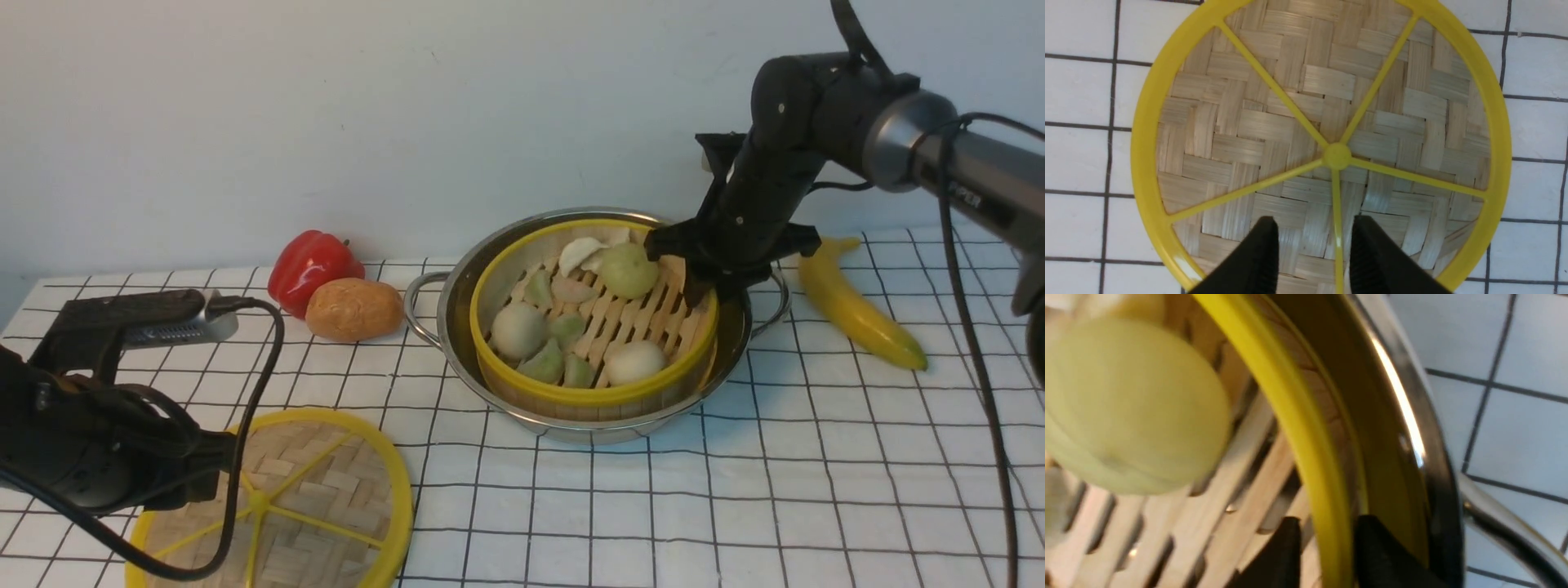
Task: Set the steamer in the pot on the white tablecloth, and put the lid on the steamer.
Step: 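Place the bamboo steamer basket of food into the steel pot with the right gripper, then grasp the bamboo steamer lid lying on the table by its centre knob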
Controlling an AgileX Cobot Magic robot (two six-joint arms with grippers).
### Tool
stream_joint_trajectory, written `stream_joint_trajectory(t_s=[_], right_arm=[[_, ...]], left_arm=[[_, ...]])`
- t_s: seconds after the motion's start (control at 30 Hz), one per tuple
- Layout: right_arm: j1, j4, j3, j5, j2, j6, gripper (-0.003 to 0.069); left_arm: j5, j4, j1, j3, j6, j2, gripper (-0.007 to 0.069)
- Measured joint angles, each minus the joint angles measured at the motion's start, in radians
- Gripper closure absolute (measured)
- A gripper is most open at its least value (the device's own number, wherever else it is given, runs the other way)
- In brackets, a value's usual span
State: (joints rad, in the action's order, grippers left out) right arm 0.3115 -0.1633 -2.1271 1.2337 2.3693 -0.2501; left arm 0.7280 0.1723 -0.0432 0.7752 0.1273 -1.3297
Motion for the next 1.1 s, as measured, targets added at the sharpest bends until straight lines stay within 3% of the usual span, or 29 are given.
stream_joint_trajectory(t_s=[0.2, 0.33, 0.67, 1.1], right_arm=[[0.0, -0.007, -0.001, -0.001, -0.026, 0.005, 0.0244], [0.0, 0.012, -0.001, -0.002, -0.074, 0.032, 0.0204], [0.0, 0.13, -0.001, -0.001, -0.37, 0.074, 0.0188], [0.0, -0.017, -0.001, -0.005, -0.917, 0.168, 0.0188]], left_arm=[[-0.039, 0.012, 0.0, 0.0, 0.002, 0.0, 0.0382], [-0.077, 0.039, 0.0, 0.0, 0.039, 0.0, 0.0382], [-0.131, 0.142, 0.0, 0.005, 0.126, -0.085, 0.0382], [-0.159, 0.157, 0.0, 0.018, 0.128, -0.258, 0.0382]])
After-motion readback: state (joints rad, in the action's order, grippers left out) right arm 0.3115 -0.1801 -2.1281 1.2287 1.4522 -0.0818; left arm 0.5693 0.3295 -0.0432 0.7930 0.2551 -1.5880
